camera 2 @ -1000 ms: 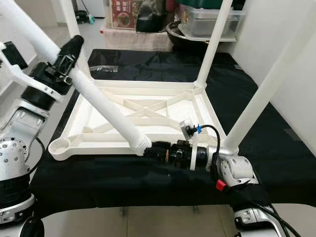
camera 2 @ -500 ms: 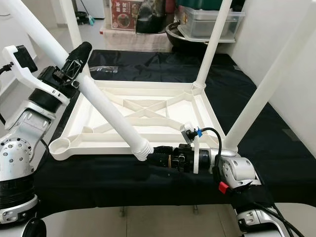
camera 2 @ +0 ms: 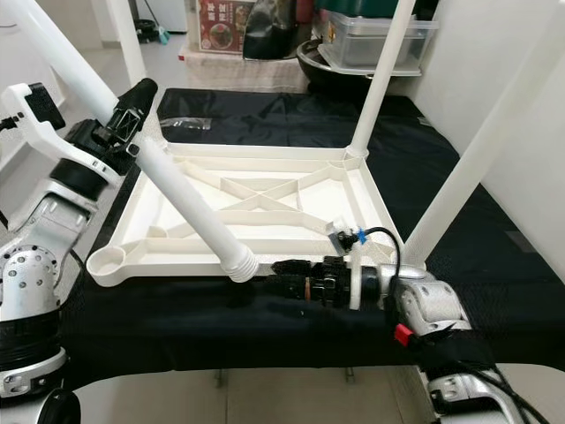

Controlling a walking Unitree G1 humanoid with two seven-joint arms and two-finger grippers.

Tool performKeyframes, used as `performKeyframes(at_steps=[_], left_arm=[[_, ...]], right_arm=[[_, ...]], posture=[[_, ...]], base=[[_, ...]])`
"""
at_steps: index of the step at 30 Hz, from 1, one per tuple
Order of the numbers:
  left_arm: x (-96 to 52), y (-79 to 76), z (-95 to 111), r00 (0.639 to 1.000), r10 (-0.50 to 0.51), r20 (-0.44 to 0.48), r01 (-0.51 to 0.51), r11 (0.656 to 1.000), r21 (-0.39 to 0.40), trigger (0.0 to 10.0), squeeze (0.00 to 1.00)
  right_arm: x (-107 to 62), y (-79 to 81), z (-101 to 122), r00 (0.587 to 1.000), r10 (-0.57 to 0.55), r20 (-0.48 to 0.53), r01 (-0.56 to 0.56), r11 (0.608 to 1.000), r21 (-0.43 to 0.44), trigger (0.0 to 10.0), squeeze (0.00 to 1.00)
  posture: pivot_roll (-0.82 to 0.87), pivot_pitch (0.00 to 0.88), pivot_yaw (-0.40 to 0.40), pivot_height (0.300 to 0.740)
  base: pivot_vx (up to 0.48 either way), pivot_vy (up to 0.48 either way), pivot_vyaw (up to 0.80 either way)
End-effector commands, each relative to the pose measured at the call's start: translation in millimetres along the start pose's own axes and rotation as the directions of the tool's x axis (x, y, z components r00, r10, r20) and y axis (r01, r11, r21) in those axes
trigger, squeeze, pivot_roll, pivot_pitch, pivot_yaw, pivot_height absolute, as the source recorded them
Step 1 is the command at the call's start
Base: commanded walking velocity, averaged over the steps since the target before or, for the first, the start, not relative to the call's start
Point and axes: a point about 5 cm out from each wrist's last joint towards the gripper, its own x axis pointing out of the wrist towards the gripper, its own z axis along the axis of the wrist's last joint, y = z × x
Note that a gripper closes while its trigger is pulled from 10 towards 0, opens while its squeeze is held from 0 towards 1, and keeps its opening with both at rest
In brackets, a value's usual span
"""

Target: Building children table

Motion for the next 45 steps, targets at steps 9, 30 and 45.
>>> performKeyframes(at_steps=[9, 30, 45], left_arm=[[17.1, 0.2, 12, 0.996, -0.075, -0.054, 0.078, 0.995, 0.055, 0.0, 0.0], [44.1, -34.7, -9, 0.842, -0.484, -0.237, 0.457, 0.875, -0.164, 0.0, 0.0], [29.1, -48.7, -22, 0.584, -0.716, -0.382, 0.669, 0.691, -0.274, 0.0, 0.0]], right_arm=[[-8.6, -4.0, 48, 0.987, -0.065, 0.144, 0.085, 0.987, -0.137, 10.0, 0.0], [56.6, 30.9, 116, 0.935, 0.076, 0.347, 0.045, 0.944, -0.327, 10.0, 0.0], [62.8, 51.0, 100, 0.924, 0.32, 0.209, -0.262, 0.929, -0.262, 10.0, 0.0]], posture=[[0.03, 0.046, -0.062, 0.74], [0.04, 0.013, -0.039, 0.74], [0.04, 0.005, -0.028, 0.74]], base=[[0.0, 0.0, 0.0], [0.0, 0.0, 0.0], [0.0, 0.0, 0.0]])
